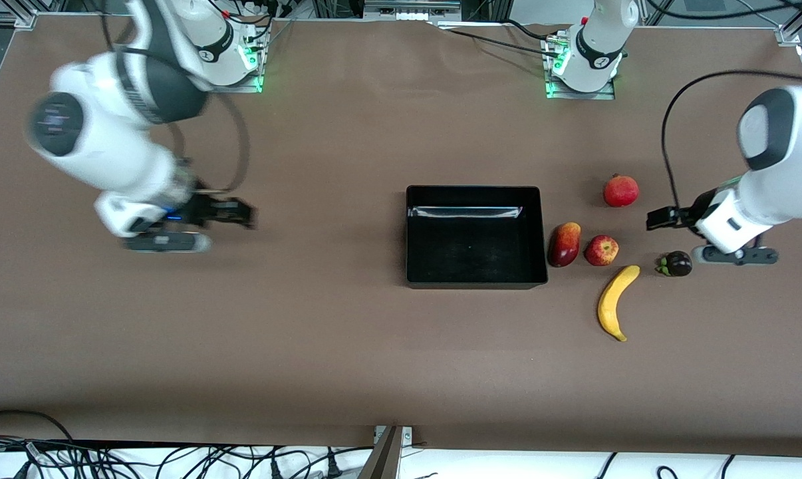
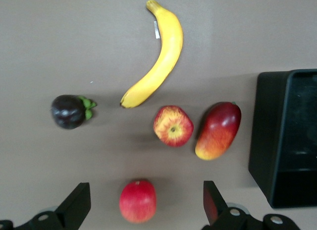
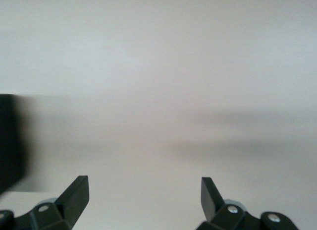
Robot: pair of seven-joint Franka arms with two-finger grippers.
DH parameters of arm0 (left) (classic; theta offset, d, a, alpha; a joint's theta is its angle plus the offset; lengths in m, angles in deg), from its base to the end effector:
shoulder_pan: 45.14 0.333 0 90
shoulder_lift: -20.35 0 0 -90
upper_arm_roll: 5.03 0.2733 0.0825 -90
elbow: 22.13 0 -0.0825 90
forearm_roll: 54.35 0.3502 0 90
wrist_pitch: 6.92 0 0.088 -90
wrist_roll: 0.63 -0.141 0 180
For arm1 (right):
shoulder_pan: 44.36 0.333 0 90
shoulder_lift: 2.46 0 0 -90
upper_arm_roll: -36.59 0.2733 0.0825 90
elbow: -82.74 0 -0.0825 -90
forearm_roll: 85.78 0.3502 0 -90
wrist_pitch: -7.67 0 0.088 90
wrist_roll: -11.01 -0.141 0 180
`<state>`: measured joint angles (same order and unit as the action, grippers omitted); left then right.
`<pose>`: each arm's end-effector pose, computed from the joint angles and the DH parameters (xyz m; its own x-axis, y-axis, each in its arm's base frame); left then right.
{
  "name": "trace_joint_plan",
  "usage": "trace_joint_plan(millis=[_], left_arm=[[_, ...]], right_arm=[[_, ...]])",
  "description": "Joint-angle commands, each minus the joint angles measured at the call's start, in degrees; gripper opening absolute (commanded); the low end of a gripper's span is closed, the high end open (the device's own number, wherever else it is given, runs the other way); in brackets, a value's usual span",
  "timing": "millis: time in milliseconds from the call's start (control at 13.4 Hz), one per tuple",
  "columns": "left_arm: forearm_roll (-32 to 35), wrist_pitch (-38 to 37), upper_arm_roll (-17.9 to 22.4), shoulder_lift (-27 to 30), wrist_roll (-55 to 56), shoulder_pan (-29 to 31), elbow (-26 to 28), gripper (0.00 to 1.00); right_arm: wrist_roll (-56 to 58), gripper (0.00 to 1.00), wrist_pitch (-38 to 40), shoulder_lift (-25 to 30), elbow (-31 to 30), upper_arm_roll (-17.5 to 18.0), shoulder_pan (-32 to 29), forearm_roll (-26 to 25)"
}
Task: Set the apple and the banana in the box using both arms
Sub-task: 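Release the box and withdraw the right gripper while the left gripper reaches the apple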
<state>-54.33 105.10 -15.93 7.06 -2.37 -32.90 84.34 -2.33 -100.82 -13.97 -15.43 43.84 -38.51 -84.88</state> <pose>0.5561 0.0156 0.3285 0.9916 -0.0080 -0.1292 -0.0019 -0.9989 0.0471 0.5632 0.1295 0.4022 0.9995 -0.0111 -0.0281 -0.0121 -0.9993 -0.0344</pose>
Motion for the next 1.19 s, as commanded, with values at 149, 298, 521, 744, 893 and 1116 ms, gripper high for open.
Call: trace_joint_plan(millis=[149, 298, 521, 744, 893, 1116], left_arm=[[0.51, 18.19, -0.35, -0.59, -0.03, -2.74, 13.64, 1.0], [1.03, 22.71, -0.35, -3.04, -0.63, -3.62, 15.78, 1.0], [1.12, 23.07, -0.35, -3.41, -3.95, -4.15, 17.01, 1.0], [1.21, 27.71, -0.26, -3.93, -19.3, -4.24, 17.1, 1.0], [3.31, 30.7, -0.09, -4.72, -27.94, -4.15, 17.1, 1.0], [3.85, 34.22, 0.09, -7.01, -36.04, -4.06, 17.45, 1.0]], right_arm=[[5.16, 1.0, 8.97, 7.01, -0.89, -5.82, -2.34, -6.79], [8.84, 1.0, 11.88, 8.16, 2.35, -9.96, -2.25, -3.29], [12.19, 1.0, 14.96, 10.1, 5.6, -14.45, -2.86, -2.66], [12.63, 1.0, 14.09, 9.66, 5.45, -14.9, -5.23, -0.63], [14.47, 1.0, 16.1, 9.92, 4.57, -12.81, -7.08, -0.63], [14.66, 1.0, 16.11, 11.85, 2.9, -6.99, -11.22, -0.63]])
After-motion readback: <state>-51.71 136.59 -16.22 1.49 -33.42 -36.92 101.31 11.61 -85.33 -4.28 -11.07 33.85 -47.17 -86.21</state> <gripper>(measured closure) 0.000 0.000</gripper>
